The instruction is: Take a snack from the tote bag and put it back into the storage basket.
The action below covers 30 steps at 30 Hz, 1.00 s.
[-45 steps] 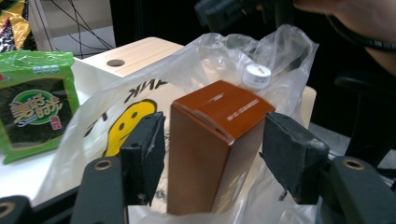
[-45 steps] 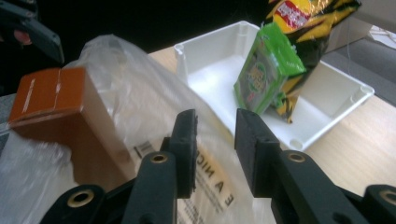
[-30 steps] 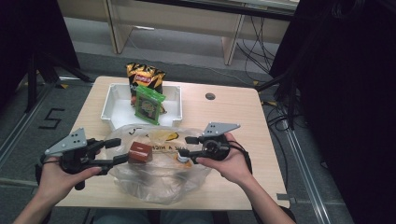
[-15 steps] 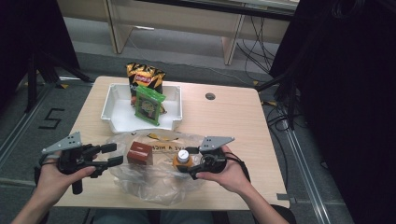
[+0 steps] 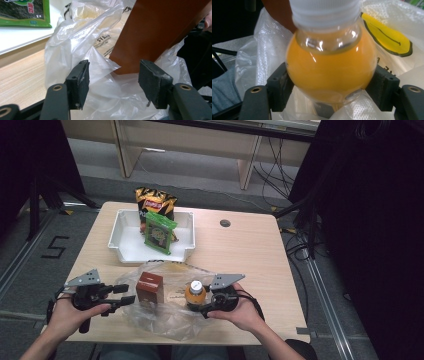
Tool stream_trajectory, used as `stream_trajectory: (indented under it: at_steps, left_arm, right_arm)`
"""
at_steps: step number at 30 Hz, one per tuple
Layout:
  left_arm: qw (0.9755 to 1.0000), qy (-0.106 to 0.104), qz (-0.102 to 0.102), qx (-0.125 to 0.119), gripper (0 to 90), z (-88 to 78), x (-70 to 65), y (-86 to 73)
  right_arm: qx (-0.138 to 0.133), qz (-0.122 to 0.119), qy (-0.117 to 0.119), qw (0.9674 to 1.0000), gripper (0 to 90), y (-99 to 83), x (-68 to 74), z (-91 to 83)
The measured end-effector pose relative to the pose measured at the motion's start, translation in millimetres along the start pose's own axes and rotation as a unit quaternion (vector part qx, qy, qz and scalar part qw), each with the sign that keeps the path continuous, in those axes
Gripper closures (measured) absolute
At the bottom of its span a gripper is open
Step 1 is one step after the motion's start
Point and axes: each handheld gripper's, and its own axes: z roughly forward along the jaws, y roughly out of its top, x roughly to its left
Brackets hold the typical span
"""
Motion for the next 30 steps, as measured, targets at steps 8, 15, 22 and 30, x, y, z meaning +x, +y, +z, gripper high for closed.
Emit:
stream_trajectory:
  at_steps: [8, 15, 22, 30]
  left_arm:
    - [0.9997, 0.004, 0.013, 0.018, 42.7, 6.1, -0.5, -3.8]
    - [0.9996, 0.004, 0.018, 0.020, 43.1, 8.4, -1.5, -4.4]
    - [0.9995, 0.004, 0.022, 0.022, 43.3, 9.2, -1.9, -4.3]
    - [0.9996, 0.003, 0.022, 0.020, 43.6, 11.4, -2.1, -4.4]
  right_arm:
    - [-0.002, -0.009, -0.006, 0.9999, 32.6, -1.8, 0.1, 3.2]
    - [0.005, -0.024, -0.010, 0.9997, 33.7, 0.4, 0.7, 1.9]
    - [-0.017, -0.035, 0.001, 0.9992, 33.9, 10.2, 5.5, -5.6]
    - [-0.053, -0.024, 0.020, 0.9981, 34.1, 35.9, 11.0, -27.0]
